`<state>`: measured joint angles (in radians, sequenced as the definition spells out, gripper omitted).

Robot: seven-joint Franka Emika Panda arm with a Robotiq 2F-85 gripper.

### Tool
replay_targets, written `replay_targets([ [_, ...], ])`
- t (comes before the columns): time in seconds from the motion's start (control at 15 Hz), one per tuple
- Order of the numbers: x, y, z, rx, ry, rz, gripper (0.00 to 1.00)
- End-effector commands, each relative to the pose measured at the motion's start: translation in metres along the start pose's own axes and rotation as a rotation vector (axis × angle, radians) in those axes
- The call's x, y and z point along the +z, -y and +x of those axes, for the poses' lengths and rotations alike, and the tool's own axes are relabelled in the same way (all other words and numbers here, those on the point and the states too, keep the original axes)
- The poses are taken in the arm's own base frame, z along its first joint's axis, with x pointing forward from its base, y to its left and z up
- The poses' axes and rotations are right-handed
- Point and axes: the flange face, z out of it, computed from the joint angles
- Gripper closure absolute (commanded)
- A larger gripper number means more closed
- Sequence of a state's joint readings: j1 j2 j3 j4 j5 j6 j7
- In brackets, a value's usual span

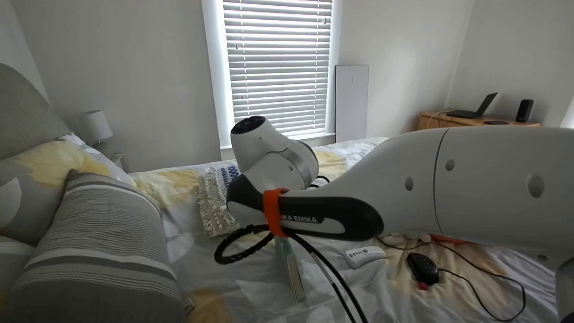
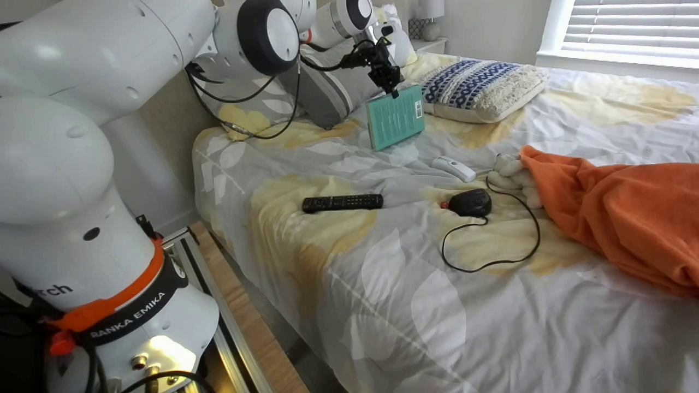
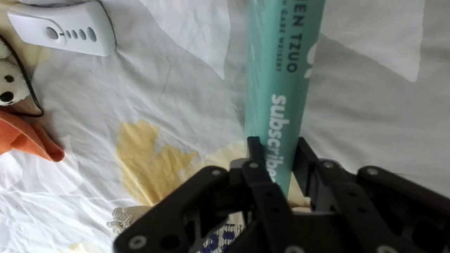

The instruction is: Flip the book over on the bed

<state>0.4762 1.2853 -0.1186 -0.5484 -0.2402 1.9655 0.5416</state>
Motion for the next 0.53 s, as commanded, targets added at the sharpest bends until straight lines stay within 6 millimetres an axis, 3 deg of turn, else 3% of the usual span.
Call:
replay_targets([
  [0.0,0.013,0.017,-0.007,0.022,-0.049,0.000,0.94],
  [0.13,0.015,0.024,-0.008,0.029,-0.060,0.039,0.94],
  [0.2,0.012,0.028,-0.008,0.038,-0.062,0.070,0.60],
  [0.27,0.010,0.030,-0.007,0.048,-0.063,0.098,0.49],
  [0.47,-0.003,0.037,-0.001,0.098,-0.074,0.248,0.28],
])
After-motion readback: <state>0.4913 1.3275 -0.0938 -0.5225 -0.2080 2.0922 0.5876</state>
